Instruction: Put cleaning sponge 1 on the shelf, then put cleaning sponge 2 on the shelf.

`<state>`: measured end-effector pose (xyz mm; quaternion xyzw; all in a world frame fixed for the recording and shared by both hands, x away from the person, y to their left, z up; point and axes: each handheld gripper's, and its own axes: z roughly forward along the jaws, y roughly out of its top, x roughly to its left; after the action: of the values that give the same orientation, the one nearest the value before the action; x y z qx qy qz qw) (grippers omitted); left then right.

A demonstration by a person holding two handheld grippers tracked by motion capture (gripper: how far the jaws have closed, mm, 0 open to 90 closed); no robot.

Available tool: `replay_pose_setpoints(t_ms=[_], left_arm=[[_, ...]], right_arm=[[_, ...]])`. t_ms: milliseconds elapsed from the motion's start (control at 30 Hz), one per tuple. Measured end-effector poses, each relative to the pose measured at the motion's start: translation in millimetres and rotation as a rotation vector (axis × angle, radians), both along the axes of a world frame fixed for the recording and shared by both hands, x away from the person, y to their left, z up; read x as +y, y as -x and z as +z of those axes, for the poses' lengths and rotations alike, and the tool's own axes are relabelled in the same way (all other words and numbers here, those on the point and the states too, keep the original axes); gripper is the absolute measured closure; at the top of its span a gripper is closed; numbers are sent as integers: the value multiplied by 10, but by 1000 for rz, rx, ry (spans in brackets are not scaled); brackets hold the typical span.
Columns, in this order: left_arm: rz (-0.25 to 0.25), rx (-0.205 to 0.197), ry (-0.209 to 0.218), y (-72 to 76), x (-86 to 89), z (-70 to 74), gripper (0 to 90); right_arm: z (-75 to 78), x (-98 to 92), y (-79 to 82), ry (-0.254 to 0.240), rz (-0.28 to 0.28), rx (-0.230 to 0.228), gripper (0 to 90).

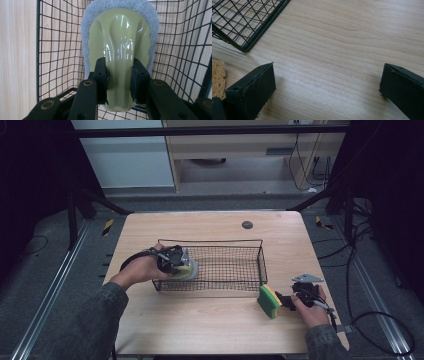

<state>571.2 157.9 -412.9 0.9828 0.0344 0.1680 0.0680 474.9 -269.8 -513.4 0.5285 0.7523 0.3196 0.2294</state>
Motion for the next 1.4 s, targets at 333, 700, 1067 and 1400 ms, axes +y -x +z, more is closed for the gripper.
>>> replay_pose_setpoints(t_ms=[333,700,1067,1400], left_arm=[[13,3,39,-7,-7,-35,683],[74,-63,205,69,96,237,604],[355,-160,480,175,344,505,85],[598,-223,722,719,976,293,34]], right_arm=[[0,1,0,-1,-1,0,4],[0,1,0,-1,-1,0,4],[2,1,-9,-6,0,2,4],[14,-47,-14,-10,-16,5,33]])
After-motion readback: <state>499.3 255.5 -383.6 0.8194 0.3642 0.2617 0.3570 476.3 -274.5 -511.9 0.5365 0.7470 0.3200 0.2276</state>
